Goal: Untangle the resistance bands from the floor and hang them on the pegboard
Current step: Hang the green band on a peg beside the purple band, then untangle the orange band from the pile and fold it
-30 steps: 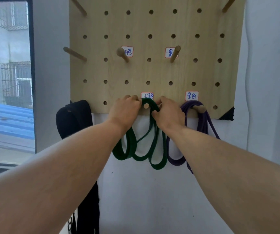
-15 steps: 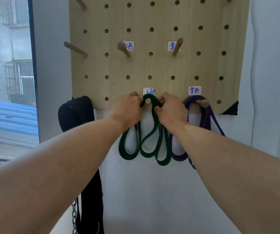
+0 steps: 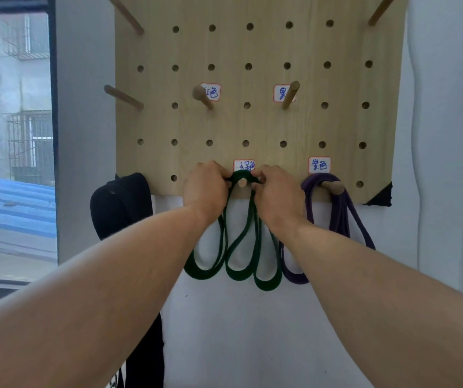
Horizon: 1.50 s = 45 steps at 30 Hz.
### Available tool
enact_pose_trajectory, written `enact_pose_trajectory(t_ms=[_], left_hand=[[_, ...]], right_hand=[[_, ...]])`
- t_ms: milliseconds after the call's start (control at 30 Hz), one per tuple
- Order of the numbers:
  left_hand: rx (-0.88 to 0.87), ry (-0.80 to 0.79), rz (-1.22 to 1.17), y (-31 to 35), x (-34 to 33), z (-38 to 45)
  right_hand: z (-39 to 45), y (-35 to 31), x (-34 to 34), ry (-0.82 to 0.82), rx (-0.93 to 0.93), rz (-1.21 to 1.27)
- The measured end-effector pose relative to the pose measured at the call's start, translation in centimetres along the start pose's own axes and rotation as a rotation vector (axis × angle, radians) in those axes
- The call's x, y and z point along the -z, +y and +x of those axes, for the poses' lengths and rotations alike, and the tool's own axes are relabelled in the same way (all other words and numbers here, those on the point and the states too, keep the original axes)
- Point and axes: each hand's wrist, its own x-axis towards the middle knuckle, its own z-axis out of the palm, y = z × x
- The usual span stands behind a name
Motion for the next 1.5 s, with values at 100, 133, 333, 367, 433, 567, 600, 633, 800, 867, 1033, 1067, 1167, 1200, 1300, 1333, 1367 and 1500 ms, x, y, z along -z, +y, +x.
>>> enact_pose_trajectory(t_ms=[100,133,333,367,433,567,600,633,800,867,1033,1067,1167,1200,1300,1333,1367,1500], left_hand=[[-0.019,-0.009,0.081,0.2,-0.1,-0.6],[-0.018,-0.046,0.093,0.3,-0.1,-0.8],[-0.055,-0.343,0.053,-0.8,2.6,-3.4],[-0.029,-0.348,0.034,-1.3,3.0,-4.3],[0.033,-0.339,-0.01,-2.3,3.4,-6.9],[0.161,-0.418,-0.111,-4.3,2.6,-13.5],[0.198,-0.445,-0.114,-5.0,2.3,-15.5],[0.233,-0.481,-0.11,-5.8,1.9,-17.6],[0.362,-0.675,-0.061,-9.9,0.2,-28.8],[0.407,-0.766,-0.015,-11.7,-0.1,-33.1],[0.611,-0.982,-0.024,-15.4,-0.9,-42.5],[0.661,-0.995,-0.035,-15.9,-1.1,-44.1],[0.784,-1.013,-0.045,-17.4,-1.4,-48.6],[0.8,-1.037,-0.037,-17.9,-1.4,-50.0],[0.747,-1.22,0.062,-19.1,-1.8,-52.8],[0.697,-1.282,0.093,-19.2,-2.0,-53.2],[0.649,-1.324,0.103,-19.2,-2.4,-53.5],[0.525,-1.425,0.142,-18.8,-3.3,-54.0]], right_hand=[[0.4,-0.5,0.3,-0.018,-0.063,0.006],[0.5,-0.7,0.5,-0.028,-0.089,0.017],[-1.2,-0.7,1.3,-0.134,-0.089,0.037],[-1.9,-0.6,1.3,-0.128,-0.094,0.052],[-3.9,-0.4,1.2,-0.096,-0.105,0.087],[-9.4,0.1,-1.3,-0.096,-0.093,0.182],[-11.3,0.2,-2.3,-0.124,-0.08,0.209],[-13.4,0.2,-3.4,-0.162,-0.069,0.224],[-24.8,0.2,-8.2,-0.456,-0.125,0.26],[-29.2,0.2,-9.9,-0.613,-0.175,0.262],[-39.3,0.8,-13.7,-0.903,-0.24,0.191],[-41.0,1.0,-14.4,-0.947,-0.252,0.177],[-46.0,1.9,-16.4,-1.11,-0.284,0.176],[-47.4,2.1,-16.8,-1.174,-0.3,0.176],[-51.6,3.5,-18.7,-1.296,-0.356,0.172],[-52.8,3.8,-19.1,-1.318,-0.395,0.169],[-54.2,4.2,-19.6,-1.331,-0.434,0.182],[-60.6,5.5,-21.1,-1.42,-0.514,0.16]])
